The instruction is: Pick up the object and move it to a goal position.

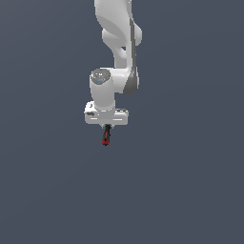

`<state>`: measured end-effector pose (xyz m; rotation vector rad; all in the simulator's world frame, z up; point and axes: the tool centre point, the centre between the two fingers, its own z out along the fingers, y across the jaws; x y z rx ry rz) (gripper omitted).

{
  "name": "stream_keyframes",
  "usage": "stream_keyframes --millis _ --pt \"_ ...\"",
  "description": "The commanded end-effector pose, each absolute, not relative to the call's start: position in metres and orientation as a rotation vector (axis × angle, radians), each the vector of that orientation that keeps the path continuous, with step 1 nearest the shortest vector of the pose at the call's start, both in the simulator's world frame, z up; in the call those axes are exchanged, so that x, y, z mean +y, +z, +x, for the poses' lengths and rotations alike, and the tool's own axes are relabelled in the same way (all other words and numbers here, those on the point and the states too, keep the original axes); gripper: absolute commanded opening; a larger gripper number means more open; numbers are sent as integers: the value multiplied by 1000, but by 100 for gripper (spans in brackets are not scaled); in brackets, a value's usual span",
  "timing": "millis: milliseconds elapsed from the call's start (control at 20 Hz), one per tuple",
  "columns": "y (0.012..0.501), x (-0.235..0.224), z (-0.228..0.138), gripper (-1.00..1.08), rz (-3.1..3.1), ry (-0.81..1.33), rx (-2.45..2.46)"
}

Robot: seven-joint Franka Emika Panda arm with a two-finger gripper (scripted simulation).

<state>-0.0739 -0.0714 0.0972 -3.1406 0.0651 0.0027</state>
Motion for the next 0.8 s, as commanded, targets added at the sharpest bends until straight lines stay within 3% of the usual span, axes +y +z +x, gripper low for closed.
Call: stream_keyframes --millis 0,750 --pt "122 -69 -72 -100 -3141 0 65" --pt "281 -57 -56 -100 -3142 1 66"
